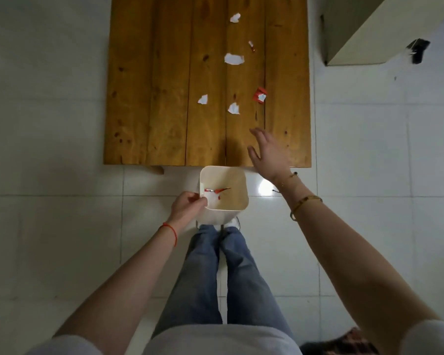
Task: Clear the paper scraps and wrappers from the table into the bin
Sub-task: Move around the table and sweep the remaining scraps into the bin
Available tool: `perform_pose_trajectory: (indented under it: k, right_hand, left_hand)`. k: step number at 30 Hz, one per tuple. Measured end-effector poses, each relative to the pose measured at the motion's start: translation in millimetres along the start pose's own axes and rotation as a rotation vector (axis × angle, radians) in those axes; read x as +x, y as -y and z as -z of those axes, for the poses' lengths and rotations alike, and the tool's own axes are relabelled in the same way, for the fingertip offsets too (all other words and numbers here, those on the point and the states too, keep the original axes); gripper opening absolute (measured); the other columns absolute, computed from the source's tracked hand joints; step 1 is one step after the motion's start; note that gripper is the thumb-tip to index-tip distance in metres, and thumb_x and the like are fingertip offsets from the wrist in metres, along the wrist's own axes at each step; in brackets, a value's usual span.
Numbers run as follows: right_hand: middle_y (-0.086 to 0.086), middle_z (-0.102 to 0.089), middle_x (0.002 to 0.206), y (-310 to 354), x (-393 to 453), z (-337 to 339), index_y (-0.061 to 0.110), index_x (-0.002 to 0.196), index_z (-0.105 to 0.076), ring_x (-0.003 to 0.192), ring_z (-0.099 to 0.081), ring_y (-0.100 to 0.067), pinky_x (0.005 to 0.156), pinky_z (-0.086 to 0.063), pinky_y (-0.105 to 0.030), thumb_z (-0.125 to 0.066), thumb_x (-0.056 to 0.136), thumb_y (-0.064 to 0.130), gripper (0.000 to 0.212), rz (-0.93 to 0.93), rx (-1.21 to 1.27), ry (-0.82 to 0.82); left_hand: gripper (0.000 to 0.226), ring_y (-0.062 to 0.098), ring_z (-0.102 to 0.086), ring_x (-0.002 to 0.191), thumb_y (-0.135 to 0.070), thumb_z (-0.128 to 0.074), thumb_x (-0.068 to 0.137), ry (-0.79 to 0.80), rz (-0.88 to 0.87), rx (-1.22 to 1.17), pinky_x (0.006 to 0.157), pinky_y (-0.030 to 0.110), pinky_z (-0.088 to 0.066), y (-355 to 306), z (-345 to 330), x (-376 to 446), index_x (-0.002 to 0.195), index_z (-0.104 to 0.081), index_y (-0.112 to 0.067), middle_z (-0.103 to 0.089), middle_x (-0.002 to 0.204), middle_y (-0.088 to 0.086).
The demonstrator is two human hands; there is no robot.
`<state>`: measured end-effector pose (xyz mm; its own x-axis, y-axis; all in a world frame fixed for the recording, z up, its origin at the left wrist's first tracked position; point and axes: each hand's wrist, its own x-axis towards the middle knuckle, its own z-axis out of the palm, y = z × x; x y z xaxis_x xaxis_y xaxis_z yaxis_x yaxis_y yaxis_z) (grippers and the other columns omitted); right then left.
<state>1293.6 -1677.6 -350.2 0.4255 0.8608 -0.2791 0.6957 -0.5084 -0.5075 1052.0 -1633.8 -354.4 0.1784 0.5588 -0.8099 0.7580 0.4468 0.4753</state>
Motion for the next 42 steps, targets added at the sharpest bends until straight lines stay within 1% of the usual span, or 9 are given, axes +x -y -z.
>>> perform_pose_trajectory:
  k: [6,8,11,14,18,22,33,37,42]
  right_hand:
    - [-0.012,-0.031,0.153,-16,77,-29,0.009,0.148,-0.029,0.14,-0.03,-0.029,0.116,-0.027,-0.038,-0.045,0.097,0.025,0.055,0.05,-0.02,0.063]
    - [-0.012,-0.027,0.155,-22,97,-39,0.009,0.149,-0.026,0.142,-0.027,-0.029,0.118,-0.025,-0.039,-0.045,0.097,0.024,0.057,0.061,-0.032,0.096]
    - [-0.011,-0.023,0.157,-32,125,-52,0.011,0.15,-0.023,0.143,-0.025,-0.029,0.118,-0.026,-0.042,-0.048,0.096,0.023,0.061,0.08,-0.064,0.137]
    - [-0.011,-0.021,0.158,-39,146,-67,0.01,0.15,-0.022,0.144,-0.024,-0.03,0.118,-0.025,-0.043,-0.048,0.095,0.023,0.062,0.111,-0.084,0.151]
    - [-0.01,-0.021,0.158,-47,151,-88,0.01,0.15,-0.022,0.145,-0.022,-0.029,0.119,-0.024,-0.042,-0.047,0.096,0.025,0.062,0.149,-0.156,0.196]
    - [-0.012,-0.03,0.154,-51,135,-100,0.008,0.147,-0.03,0.142,-0.026,-0.031,0.116,-0.028,-0.045,-0.046,0.095,0.024,0.057,0.236,-0.205,0.149]
    - [-0.016,-0.052,0.138,-52,16,-131,0.001,0.131,-0.053,0.137,-0.037,-0.034,0.115,-0.029,-0.048,-0.043,0.093,0.021,0.044,0.668,-0.111,0.392]
    - [-0.014,-0.042,0.148,-45,43,-123,0.004,0.14,-0.043,0.142,-0.03,-0.029,0.115,-0.028,-0.048,-0.043,0.095,0.021,0.048,0.524,-0.068,0.288]
    - [-0.008,-0.023,0.158,-25,129,-105,0.015,0.15,-0.024,0.145,-0.02,-0.028,0.118,-0.024,-0.048,-0.042,0.097,0.031,0.059,0.267,-0.106,0.167]
  left_hand:
    - [0.016,0.019,-0.058,0.08,-0.025,-0.064,0.074,0.02,0.075,-0.042,0.062,0.026,-0.041,22,-18,52,0.085,-0.068,-0.014,-0.063,0.078,-0.001]
    - [0.021,0.023,-0.062,0.09,-0.023,-0.064,0.075,0.009,0.11,-0.081,0.074,0.028,-0.048,30,-26,66,0.094,-0.067,-0.013,-0.065,0.086,0.002]
    - [0.028,0.032,-0.063,0.107,-0.02,-0.065,0.077,-0.004,0.145,-0.119,0.087,0.033,-0.048,37,-35,86,0.102,-0.067,-0.006,-0.069,0.097,0.014]
    - [0.03,0.031,-0.062,0.111,-0.02,-0.065,0.078,-0.019,0.14,-0.116,0.098,0.036,-0.046,42,-41,104,0.103,-0.068,-0.003,-0.069,0.112,0.019]
    - [0.03,0.02,-0.063,0.097,-0.018,-0.066,0.077,-0.025,0.142,-0.169,0.085,0.027,-0.046,50,-46,119,0.106,-0.066,-0.011,-0.07,0.102,0.006]
    - [0.028,0.014,-0.06,0.086,-0.019,-0.066,0.075,-0.029,0.157,-0.188,0.08,0.025,-0.045,53,-48,127,0.103,-0.065,-0.017,-0.067,0.091,-0.002]
    - [0.031,0.016,-0.062,0.092,-0.019,-0.066,0.078,-0.057,0.169,-0.197,0.083,0.025,-0.044,41,-44,125,0.108,-0.064,-0.014,-0.069,0.101,0.001]
    - [0.03,0.019,-0.064,0.1,-0.018,-0.065,0.079,-0.056,0.173,-0.202,0.093,0.03,-0.049,41,-41,122,0.11,-0.063,-0.015,-0.069,0.106,0.002]
    - [0.026,0.017,-0.063,0.094,-0.018,-0.065,0.079,-0.082,0.147,-0.215,0.086,0.025,-0.047,39,-37,122,0.105,-0.063,-0.017,-0.069,0.103,0.002]
